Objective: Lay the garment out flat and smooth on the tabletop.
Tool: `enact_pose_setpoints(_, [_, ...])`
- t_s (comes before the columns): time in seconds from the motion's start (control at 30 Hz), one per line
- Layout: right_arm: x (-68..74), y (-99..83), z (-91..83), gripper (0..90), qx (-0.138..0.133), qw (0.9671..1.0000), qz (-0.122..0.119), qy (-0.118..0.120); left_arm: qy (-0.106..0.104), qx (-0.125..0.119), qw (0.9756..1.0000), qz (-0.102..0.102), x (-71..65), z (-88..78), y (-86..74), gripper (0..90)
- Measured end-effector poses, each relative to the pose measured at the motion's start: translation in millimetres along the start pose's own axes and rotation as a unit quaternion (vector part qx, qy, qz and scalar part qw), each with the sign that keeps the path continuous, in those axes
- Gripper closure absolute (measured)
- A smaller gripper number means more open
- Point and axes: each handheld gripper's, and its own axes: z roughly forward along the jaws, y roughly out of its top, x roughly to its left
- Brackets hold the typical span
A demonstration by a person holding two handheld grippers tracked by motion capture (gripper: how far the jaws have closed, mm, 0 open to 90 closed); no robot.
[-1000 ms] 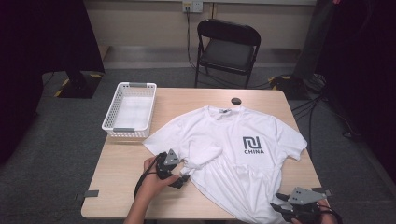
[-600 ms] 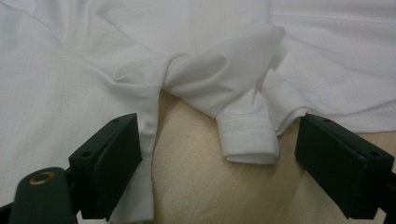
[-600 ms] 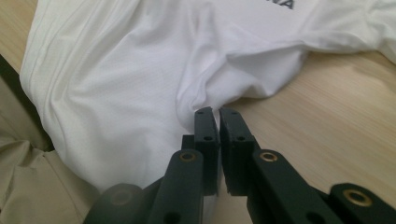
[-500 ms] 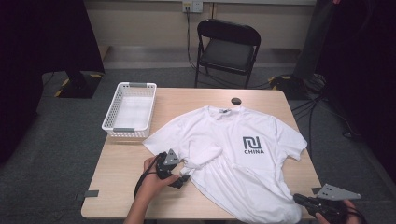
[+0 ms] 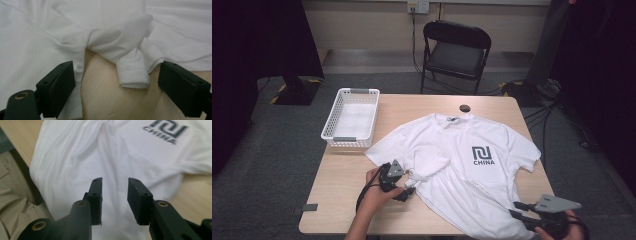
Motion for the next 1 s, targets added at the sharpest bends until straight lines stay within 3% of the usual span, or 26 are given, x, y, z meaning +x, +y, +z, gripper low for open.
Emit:
enact_pose_setpoints(0.17, [11.6,8.9,42.8,63.6,0.037,0.9986,-0.026,0.026,0.000,0.000,1.0000,0.001,0.0,-0.1,-0.1,13.7])
enact_pose_setpoints(0.23, [14.6,8.4,51.7,69.5,0.053,0.9976,-0.032,0.032,-0.001,0.000,1.0000,0.001,0.1,-0.2,-0.1,13.7])
enact_pose_setpoints(0.3, [16.5,7.6,51.6,82.5,0.048,0.9974,-0.025,0.048,0.000,0.002,1.0000,0.001,0.0,-0.3,0.2,13.9])
enact_pose_setpoints(0.37, [20.6,6.1,49.5,86.3,0.050,0.9965,-0.032,0.059,0.001,0.002,1.0000,0.003,-0.2,-0.3,0.7,14.0])
enact_pose_setpoints(0.63, [40.4,-0.7,42.3,87.4,0.052,0.9888,-0.046,0.132,0.000,0.006,1.0000,0.005,0.0,-2.3,0.6,15.1])
enact_pose_setpoints(0.7, [42.6,-1.1,39.7,84.6,0.060,0.9858,-0.051,0.148,-0.001,0.006,1.0000,0.004,-0.1,-2.5,0.5,15.1])
enact_pose_setpoints(0.77, [41.2,-1.1,34.7,82.3,0.056,0.9849,-0.046,0.157,-0.001,0.006,1.0000,0.004,-0.3,-2.8,0.5,15.1])
enact_pose_setpoints(0.8, [38.6,-0.7,30.7,80.1,0.050,0.9857,-0.041,0.156,-0.001,0.007,1.0000,0.005,-0.3,-3.1,0.7,15.1])
enact_pose_setpoints(0.83, [35.0,0.3,26.2,76.1,0.041,0.9886,-0.034,0.141,-0.001,0.007,1.0000,0.005,-0.4,-3.3,0.9,15.1])
enact_pose_setpoints(0.93, [17.6,3.6,16.5,66.8,0.013,0.9969,-0.022,0.074,-0.001,0.006,1.0000,0.004,-0.5,-3.1,1.3,15.2])
enact_pose_setpoints(1.0, [6.2,5.5,19.1,62.2,0.013,0.9982,-0.020,0.054,-0.002,0.007,1.0000,0.005,-0.5,-2.2,1.1,15.2])
